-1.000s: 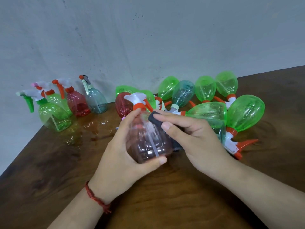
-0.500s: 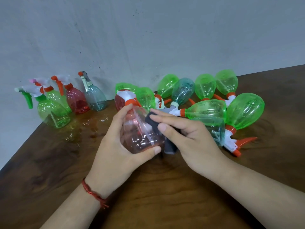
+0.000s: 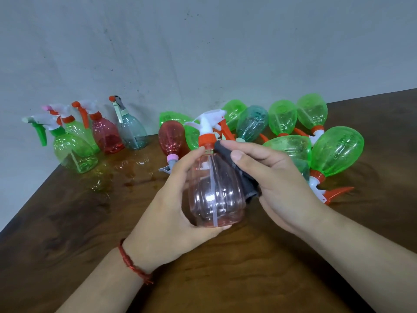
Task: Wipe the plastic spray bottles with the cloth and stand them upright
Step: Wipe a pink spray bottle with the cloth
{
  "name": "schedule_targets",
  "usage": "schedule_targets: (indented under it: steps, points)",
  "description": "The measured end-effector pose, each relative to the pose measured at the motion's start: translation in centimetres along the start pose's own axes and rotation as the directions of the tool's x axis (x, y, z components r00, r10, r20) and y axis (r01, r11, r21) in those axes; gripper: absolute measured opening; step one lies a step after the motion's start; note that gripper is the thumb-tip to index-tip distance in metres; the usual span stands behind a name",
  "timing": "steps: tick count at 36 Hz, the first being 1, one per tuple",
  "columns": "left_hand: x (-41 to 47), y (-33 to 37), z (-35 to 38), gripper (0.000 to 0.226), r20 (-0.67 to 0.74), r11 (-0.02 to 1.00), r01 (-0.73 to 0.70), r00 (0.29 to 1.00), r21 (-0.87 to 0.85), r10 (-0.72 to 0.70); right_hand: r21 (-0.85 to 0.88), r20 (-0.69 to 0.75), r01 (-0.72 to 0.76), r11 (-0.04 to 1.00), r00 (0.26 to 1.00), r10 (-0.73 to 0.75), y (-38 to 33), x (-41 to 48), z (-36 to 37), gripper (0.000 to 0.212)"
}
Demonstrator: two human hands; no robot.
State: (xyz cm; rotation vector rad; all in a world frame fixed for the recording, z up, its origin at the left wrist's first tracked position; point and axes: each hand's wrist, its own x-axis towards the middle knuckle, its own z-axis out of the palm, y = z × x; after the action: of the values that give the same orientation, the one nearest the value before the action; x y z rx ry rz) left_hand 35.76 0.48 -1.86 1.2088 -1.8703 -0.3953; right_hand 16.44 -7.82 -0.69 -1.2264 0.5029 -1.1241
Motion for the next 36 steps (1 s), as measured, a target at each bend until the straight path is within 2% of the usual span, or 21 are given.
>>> schedule_targets:
  steps: [5,10,15,18,20,23,26,28,31,34,36]
  points:
    - [-0.1,-0.3,-0.2,0.119,-0.012,0.995,-0.013,1.0,0.098,0.014,-0.021,0.022,0.001,1.0,1.0,-0.001,0.5,0.0,0.1,0.028]
    - [0.0,0.1,0.0,0.116,-0.181,0.994,0.093,0.98,0.06,-0.081,-0.171,0.044,0.149,0.974,0.989,-0.144,1.3,-0.6,0.2,0.027]
    - [0.3,-0.5,-0.4,0.111,-0.327,0.984,0.172,0.928,-0.048,-0.179,-0.437,0.185,0.367,0.821,0.93,-0.317,2.1,-1.6,0.4,0.031]
    - [0.5,-0.5,-0.5,0.11,-0.34,0.979,0.198,0.918,-0.053,-0.204,-0.537,0.236,0.469,0.701,0.882,-0.408,2.4,-1.7,0.4,0.031]
    - [0.5,-0.3,-0.4,0.11,-0.338,0.977,0.208,0.918,-0.038,-0.208,-0.559,0.244,0.487,0.671,0.87,-0.428,2.3,-1.5,0.2,0.031]
    - [0.4,-0.3,-0.3,0.111,-0.295,0.977,0.209,0.932,-0.028,-0.208,-0.521,0.207,0.412,0.748,0.911,-0.358,1.9,-1.3,0.2,0.03]
    - [0.2,-0.2,-0.5,0.115,-0.198,0.983,0.176,0.967,0.053,-0.162,-0.395,0.144,0.245,0.885,0.968,-0.204,1.3,-1.0,0.3,0.029]
    - [0.2,-0.1,-0.5,0.116,-0.128,0.988,0.141,0.983,0.067,-0.131,-0.329,0.081,0.15,0.932,0.988,-0.13,1.2,-0.6,0.2,0.028]
    - [0.1,0.3,-0.3,0.118,-0.044,0.995,0.096,0.995,0.04,-0.094,-0.15,0.002,0.026,0.988,1.0,-0.026,0.9,-0.2,0.2,0.033]
    - [0.0,0.8,-0.2,0.119,0.004,0.994,0.074,0.997,-0.075,-0.074,0.102,0.021,-0.118,0.988,0.993,0.116,0.1,-0.1,0.3,0.037]
    - [0.0,0.5,-0.2,0.121,0.025,0.988,0.086,0.996,-0.125,-0.084,0.143,0.036,-0.151,0.978,0.989,0.147,-0.3,-0.2,0.2,0.037]
